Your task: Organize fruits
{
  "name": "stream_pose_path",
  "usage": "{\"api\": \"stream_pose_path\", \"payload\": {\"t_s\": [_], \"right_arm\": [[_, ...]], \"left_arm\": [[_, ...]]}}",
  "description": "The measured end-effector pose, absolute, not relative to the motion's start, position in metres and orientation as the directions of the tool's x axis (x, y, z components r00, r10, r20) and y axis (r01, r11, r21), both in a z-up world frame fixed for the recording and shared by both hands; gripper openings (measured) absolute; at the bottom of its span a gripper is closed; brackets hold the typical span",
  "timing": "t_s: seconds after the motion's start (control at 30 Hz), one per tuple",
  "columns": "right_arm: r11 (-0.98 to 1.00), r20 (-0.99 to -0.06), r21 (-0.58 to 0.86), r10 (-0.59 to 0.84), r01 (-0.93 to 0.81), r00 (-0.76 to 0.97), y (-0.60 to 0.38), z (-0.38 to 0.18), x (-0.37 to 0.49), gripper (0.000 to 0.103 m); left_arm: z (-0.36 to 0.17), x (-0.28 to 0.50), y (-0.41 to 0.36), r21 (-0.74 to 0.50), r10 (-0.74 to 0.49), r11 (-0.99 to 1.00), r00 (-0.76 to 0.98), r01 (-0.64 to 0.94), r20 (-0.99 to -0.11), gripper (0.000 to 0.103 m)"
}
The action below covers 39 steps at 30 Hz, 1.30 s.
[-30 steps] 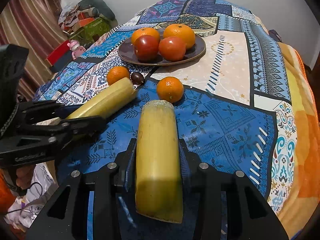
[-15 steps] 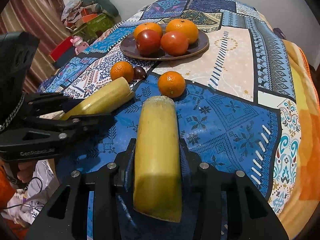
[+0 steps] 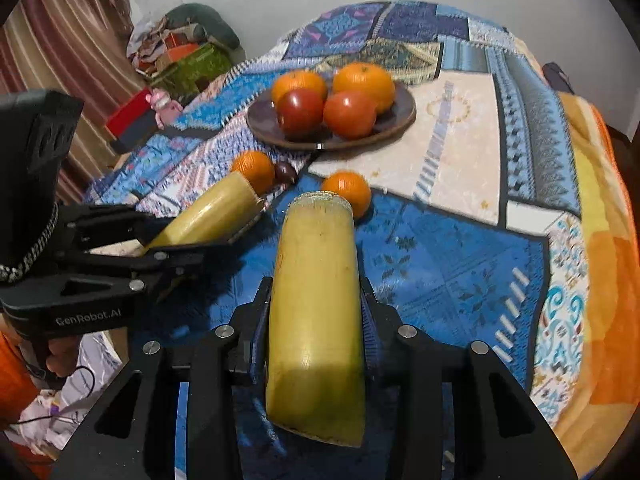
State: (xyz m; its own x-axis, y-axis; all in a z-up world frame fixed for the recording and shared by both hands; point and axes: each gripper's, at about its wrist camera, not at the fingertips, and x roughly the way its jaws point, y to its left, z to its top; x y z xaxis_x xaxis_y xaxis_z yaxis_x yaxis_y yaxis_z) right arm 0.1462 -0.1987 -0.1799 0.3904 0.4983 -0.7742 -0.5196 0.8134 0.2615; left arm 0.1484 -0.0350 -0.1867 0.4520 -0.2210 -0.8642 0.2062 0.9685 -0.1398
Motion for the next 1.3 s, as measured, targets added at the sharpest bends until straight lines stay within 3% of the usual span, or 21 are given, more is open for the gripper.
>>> {"api": "stream_pose_path", "payload": {"t_s": [0.73, 1.3], "right_arm": [[0.826, -0.681, 0.203, 0.504, -0.525, 0.531, -0.177, -0.118, 0.195, 0.036], [0.827, -0.683, 0.159, 0.486, -0.539, 0.545, -0.130, -0.119, 0.268, 0.036]], "left_arm": [[-0.121, 0.192, 0.025, -0.122, -0.155, 0.988, 0.590, 0.096, -0.792, 0.036], [-0.134, 0.282, 0.058, -0.147, -0.140, 0.988, 0.591, 0.037, -0.795, 0.036]]}}
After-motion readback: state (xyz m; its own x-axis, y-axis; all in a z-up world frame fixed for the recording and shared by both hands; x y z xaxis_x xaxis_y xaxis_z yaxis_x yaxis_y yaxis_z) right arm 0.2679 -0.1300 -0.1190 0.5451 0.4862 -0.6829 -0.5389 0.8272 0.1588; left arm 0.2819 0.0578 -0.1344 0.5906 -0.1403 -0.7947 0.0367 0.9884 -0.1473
